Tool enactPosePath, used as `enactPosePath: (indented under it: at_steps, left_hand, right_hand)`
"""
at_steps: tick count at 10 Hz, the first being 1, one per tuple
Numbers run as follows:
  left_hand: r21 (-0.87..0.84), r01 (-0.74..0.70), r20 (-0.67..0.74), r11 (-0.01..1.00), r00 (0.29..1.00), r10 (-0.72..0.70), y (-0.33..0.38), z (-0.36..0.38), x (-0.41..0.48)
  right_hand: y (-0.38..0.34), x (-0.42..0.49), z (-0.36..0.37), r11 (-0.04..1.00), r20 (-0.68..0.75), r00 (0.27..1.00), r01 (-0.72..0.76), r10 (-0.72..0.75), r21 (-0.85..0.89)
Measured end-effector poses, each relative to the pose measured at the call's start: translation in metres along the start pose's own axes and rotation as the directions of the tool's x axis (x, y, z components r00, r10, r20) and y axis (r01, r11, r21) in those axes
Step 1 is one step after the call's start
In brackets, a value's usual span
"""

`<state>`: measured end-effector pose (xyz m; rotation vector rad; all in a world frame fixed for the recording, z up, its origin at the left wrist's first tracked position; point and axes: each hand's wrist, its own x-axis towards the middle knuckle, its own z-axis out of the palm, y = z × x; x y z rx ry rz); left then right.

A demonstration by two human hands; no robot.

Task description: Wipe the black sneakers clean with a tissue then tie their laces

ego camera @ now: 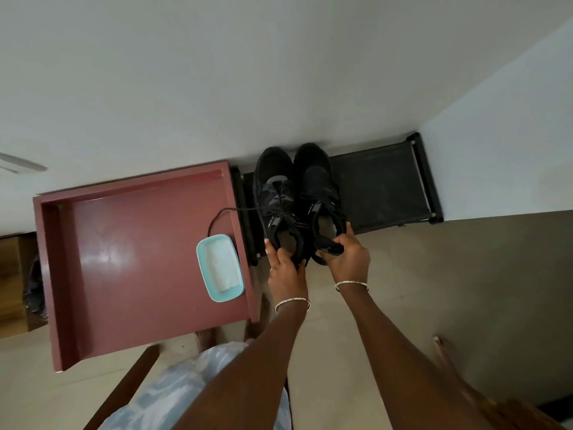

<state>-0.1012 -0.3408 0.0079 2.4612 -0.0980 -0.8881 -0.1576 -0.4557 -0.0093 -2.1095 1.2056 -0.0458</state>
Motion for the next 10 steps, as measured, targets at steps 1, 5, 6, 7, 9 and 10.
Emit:
enactPosePath:
  at_steps: [1,5,6,7,9,10]
  left_hand:
    - [0.03,0.034,0.01,0.999,0.999,-0.034,-0.012,0.016,0.012]
    - [0.105,0.116,0.081,0.988,0.989,-0.125,-0.015,0.025,0.033]
    - [0.121,0.105,0.114,0.987,0.986,-0.119,-0.014,0.018,0.033]
    - [0.128,0.027,0.177,0.991,0.983,-0.05,-0.02,0.0,0.035]
    - [0.045,-0.046,0.183,0.998,0.982,0.037,-0.022,-0.045,0.017]
    - [0.051,-0.057,0.157,0.997,0.987,0.048,-0.024,-0.065,0.008]
  right_hand:
    - [0.01,0.004,0.016,1.0,0.022,1.0,-0.014,0.014,-0.01]
    - [0.021,0.008,0.031,0.981,0.095,0.992,-0.061,0.08,-0.186]
    - [0.015,0.007,0.027,0.969,0.102,0.989,-0.079,0.106,-0.234]
    - [0.0,-0.002,0.022,0.951,0.088,0.982,-0.136,0.166,-0.277]
    - [-0.037,-0.045,0.018,0.945,0.038,0.983,-0.159,0.177,-0.287]
    - [-0.054,-0.066,0.02,0.949,0.047,0.987,-0.134,0.153,-0.284]
